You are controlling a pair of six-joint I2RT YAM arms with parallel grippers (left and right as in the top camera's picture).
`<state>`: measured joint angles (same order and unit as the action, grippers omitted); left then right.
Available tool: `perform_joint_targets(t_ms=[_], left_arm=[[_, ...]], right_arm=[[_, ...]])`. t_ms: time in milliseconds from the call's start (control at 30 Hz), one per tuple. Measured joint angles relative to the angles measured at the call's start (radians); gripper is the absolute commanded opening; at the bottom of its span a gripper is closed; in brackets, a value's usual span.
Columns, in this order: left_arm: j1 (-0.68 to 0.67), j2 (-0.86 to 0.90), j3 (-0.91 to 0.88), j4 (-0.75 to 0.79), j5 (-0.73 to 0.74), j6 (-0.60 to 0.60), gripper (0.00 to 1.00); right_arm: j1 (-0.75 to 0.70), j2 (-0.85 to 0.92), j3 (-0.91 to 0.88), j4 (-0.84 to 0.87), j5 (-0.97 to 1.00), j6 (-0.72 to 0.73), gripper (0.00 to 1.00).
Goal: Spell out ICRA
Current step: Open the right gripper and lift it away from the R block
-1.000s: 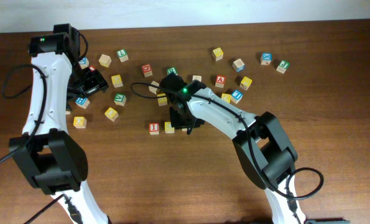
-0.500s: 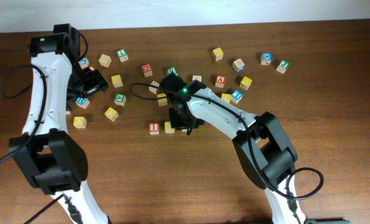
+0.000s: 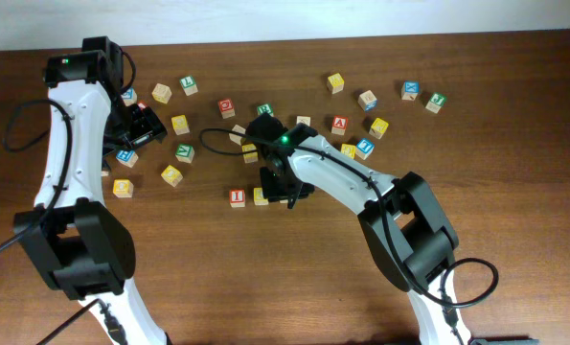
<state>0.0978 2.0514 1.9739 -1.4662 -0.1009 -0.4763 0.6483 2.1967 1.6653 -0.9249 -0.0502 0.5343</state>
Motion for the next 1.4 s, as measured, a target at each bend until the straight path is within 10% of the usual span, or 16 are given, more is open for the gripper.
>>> perform_joint_targets(t_ms=[233, 333, 367, 533, 1200, 1400], left_arm=[[0.000, 0.000, 0.000, 0.000, 0.000, 0.000, 0.99], [0.000, 0.000, 0.000, -0.001, 0.000, 0.000, 0.99], [0.000, 0.000, 0.000, 0.000, 0.000, 0.000, 0.99], [0.001, 0.000, 0.000, 0.000, 0.000, 0.000, 0.99], [0.001, 0.000, 0.000, 0.000, 0.000, 0.000, 0.99], [0.001, 0.000, 0.000, 0.000, 0.000, 0.000, 0.99]], right_arm=[[-0.010, 0.007, 0.138, -0.154, 0.050, -0.008, 0.51], [-0.063, 0.012, 0.258, -0.277, 0.054, -0.021, 0.66], [-0.082, 0.013, 0.309, -0.317, 0.053, -0.047, 0.91], [-0.108, 0.018, 0.444, -0.415, 0.054, -0.124, 0.99], [-0.111, 0.018, 0.444, -0.342, 0.059, -0.283, 0.98], [-0.169, 0.018, 0.444, -0.293, 0.163, -0.075, 0.98]])
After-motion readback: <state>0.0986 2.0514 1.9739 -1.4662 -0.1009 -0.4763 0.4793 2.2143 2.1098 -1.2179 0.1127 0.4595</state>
